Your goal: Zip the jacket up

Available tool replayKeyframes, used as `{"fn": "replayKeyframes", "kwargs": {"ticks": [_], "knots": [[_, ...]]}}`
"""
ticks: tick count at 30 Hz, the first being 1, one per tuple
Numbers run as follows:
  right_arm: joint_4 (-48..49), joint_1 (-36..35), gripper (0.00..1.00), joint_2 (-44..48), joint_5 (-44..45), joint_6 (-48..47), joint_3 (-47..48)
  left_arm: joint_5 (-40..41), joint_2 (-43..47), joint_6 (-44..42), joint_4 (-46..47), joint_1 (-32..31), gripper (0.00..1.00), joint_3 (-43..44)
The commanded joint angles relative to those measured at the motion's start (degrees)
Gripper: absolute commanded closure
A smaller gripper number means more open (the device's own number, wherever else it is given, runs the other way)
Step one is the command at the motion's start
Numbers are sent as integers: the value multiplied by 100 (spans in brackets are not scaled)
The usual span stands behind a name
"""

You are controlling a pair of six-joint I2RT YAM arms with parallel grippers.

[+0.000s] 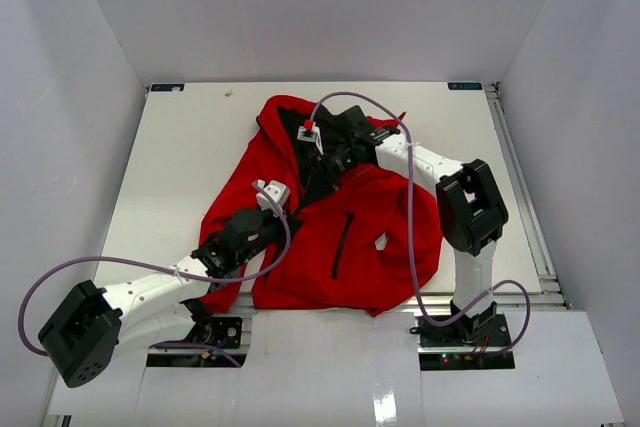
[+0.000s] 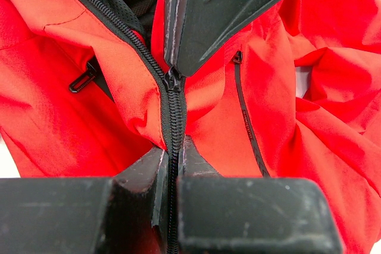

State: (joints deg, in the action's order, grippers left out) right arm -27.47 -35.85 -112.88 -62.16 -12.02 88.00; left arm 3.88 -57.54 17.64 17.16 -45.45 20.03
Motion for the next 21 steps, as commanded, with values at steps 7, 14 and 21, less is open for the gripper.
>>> {"fn": "replayKeyframes", "kwargs": {"ticks": [7, 14, 21], "knots": [[1197, 10, 92, 814, 975, 412, -372, 2, 94, 112, -85, 12, 100, 129], [1341, 39, 92, 756, 1260, 497, -19, -74, 305, 286, -443, 10, 100, 315], [1297, 225, 92, 244, 1398, 681, 616, -246, 688, 485, -798, 10, 100, 422]]}}
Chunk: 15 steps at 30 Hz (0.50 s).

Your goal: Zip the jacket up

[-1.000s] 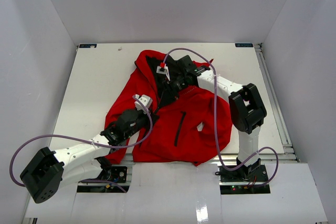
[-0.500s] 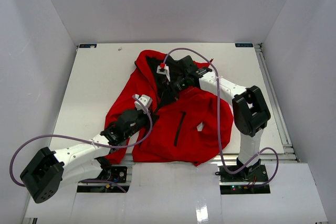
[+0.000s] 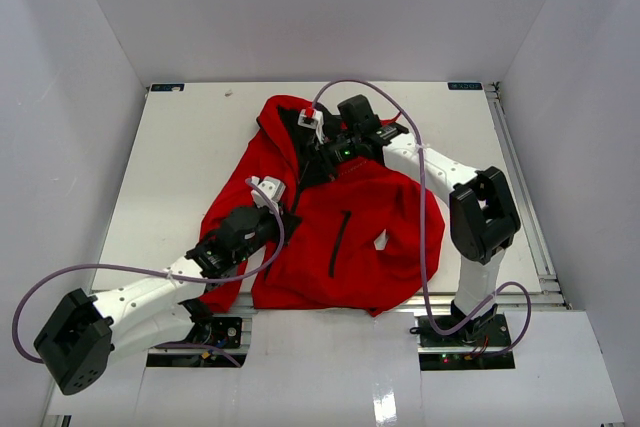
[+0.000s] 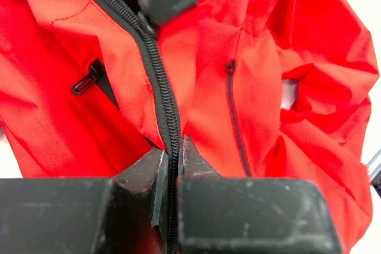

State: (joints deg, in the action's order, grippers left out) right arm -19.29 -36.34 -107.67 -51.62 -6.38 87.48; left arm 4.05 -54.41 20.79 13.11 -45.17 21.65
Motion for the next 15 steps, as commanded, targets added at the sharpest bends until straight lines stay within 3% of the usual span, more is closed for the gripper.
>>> {"fn": "replayKeyframes", "kwargs": {"ticks": [1, 15], "knots": [[478, 310, 92, -315, 400, 119, 721, -272, 412, 191, -452, -18, 100, 288], [505, 571, 92, -1098, 1332, 235, 1911, -389, 949, 364, -1211, -27, 100, 383]]}}
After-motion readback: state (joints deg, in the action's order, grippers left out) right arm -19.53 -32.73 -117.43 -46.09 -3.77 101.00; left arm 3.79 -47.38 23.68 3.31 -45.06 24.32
